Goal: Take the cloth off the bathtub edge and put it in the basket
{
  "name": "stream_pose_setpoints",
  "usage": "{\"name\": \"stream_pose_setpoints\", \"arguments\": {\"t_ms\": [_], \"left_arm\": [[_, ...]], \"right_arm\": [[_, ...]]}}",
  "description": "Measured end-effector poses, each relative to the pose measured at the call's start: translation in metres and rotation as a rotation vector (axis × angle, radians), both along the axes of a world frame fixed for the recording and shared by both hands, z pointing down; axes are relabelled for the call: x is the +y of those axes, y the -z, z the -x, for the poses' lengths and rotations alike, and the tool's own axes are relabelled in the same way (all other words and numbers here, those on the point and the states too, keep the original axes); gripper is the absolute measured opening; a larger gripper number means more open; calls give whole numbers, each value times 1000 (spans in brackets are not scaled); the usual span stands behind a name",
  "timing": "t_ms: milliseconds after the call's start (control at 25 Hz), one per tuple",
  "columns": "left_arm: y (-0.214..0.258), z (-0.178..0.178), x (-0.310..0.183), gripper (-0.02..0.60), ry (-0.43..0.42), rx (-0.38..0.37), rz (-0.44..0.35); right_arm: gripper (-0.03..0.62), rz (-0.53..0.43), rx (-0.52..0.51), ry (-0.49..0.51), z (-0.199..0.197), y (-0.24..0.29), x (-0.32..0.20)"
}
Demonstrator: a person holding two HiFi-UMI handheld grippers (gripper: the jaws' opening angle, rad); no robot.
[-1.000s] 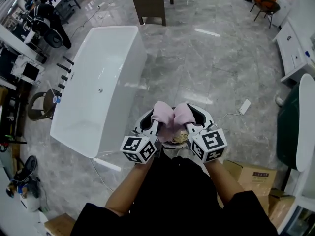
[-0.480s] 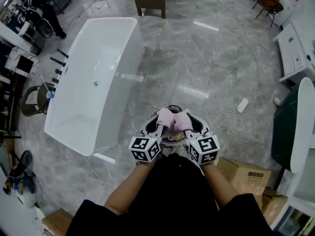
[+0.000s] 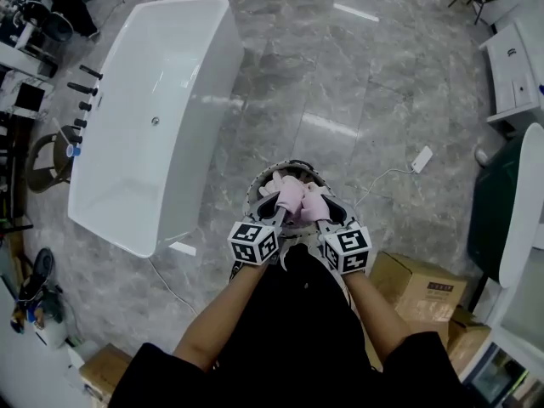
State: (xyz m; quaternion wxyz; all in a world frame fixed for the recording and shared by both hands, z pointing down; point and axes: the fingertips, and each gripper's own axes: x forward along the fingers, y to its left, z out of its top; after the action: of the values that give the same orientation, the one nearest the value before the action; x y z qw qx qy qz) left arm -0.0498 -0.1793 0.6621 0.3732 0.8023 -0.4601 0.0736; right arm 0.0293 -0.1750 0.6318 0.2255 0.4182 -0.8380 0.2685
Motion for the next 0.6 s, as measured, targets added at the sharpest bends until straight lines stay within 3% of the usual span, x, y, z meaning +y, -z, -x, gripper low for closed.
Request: {"name": "stream_pose_setpoints", "arguments": {"t_ms": [320,600], "left_arm": [[-84,-10,-1,55,-129,-113,68],[-150,-18,-10,55,-219,-164,152]], "right_arm": [[64,128,45,-33,-8,-88,-5],[64,215,94,-182,-21,-158,-17]]}}
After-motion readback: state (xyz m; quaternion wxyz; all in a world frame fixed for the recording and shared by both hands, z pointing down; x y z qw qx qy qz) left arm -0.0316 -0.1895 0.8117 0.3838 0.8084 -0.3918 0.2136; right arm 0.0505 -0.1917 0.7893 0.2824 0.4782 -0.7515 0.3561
